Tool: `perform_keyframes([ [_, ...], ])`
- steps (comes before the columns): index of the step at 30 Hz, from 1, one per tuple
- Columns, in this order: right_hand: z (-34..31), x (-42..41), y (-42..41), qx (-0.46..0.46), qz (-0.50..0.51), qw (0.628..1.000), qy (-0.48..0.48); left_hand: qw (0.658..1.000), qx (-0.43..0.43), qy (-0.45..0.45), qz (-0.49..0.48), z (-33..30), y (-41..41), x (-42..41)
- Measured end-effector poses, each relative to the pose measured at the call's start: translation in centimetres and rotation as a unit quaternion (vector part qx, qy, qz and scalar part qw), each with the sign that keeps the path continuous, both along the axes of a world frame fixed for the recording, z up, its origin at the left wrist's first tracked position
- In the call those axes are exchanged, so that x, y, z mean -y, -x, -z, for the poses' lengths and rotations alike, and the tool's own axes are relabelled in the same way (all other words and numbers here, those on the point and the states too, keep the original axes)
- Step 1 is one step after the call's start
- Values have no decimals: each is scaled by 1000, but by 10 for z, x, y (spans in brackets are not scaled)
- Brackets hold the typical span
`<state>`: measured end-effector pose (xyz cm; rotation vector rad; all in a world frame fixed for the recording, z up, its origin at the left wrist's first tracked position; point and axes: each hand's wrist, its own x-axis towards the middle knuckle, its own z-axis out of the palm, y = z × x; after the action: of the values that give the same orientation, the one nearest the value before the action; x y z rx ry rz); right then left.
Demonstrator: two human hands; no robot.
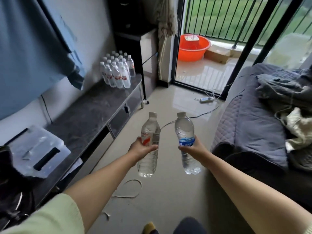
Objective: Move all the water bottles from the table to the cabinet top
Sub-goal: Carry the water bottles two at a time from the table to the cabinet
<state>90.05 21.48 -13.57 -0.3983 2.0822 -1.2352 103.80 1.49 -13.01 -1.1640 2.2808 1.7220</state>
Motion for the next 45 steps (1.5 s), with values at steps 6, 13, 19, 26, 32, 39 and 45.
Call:
perform_keyframes([
  [6,9,45,89,-1,-10,1000,-7,1000,3,-5,-3,10,88,49],
  [13,13,105,241,-21,-45,999,-20,997,10,-8,-78,18,225,104],
  [19,-2,158,368,-37,-74,996,-42,991,-4,-43,-126,24,324,148],
  [26,6,255,458,-34,-110,992,-57,984,4,-57,-169,37,400,228],
  [32,12,370,517,-22,-119,991,-51,980,-22,-49,-191,43,467,337],
  [39,8,484,576,-1,-128,990,-62,977,-1,-82,-196,44,519,440],
  [45,29,577,618,-12,-196,977,-81,956,25,-86,-281,72,547,486],
])
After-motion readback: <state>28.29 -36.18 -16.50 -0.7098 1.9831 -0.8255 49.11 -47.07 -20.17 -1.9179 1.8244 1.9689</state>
